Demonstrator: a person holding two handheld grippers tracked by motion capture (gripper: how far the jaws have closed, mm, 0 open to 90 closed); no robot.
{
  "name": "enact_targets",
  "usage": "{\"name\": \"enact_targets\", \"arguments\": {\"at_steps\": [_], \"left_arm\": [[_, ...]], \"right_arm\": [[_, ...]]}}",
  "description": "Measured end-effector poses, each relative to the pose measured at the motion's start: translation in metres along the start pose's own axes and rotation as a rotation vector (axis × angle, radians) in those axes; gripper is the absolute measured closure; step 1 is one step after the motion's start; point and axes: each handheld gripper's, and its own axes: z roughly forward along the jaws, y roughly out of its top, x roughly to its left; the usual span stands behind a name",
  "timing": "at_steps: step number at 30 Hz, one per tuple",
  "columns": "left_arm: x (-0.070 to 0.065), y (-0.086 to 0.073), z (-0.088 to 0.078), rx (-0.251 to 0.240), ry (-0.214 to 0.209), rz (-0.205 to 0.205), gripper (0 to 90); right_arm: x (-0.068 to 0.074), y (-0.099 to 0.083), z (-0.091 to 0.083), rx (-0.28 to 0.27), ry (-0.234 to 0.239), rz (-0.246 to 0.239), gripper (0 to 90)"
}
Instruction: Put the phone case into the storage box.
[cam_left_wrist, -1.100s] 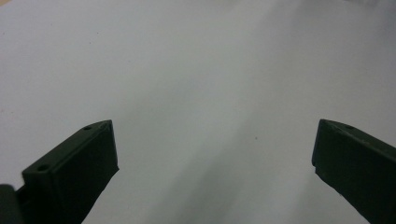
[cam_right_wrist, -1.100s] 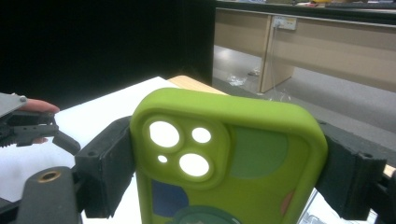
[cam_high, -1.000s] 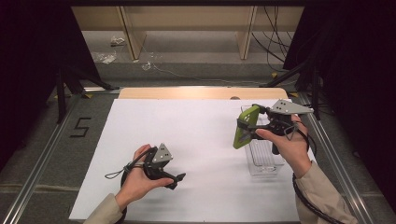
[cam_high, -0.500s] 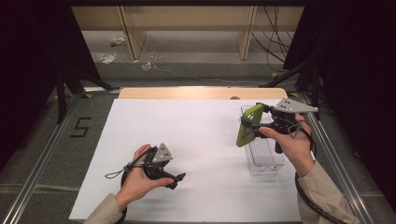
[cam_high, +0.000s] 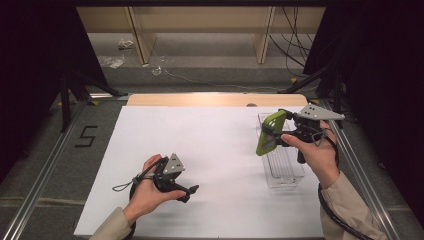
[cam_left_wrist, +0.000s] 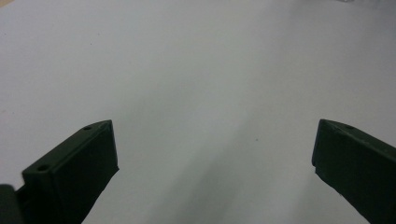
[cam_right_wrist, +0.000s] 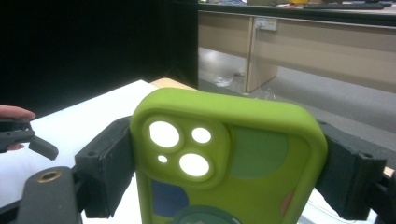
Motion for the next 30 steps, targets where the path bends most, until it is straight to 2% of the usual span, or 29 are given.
{"name": "enact_targets", "arguments": {"at_steps": [30], "left_arm": [[0.0, 0.0, 0.0, -0.001, 0.001, 0.0, 0.0]], "right_arm": [[-0.011, -0.003, -0.004, 0.005, -0.038, 0.015, 17.1]]}}
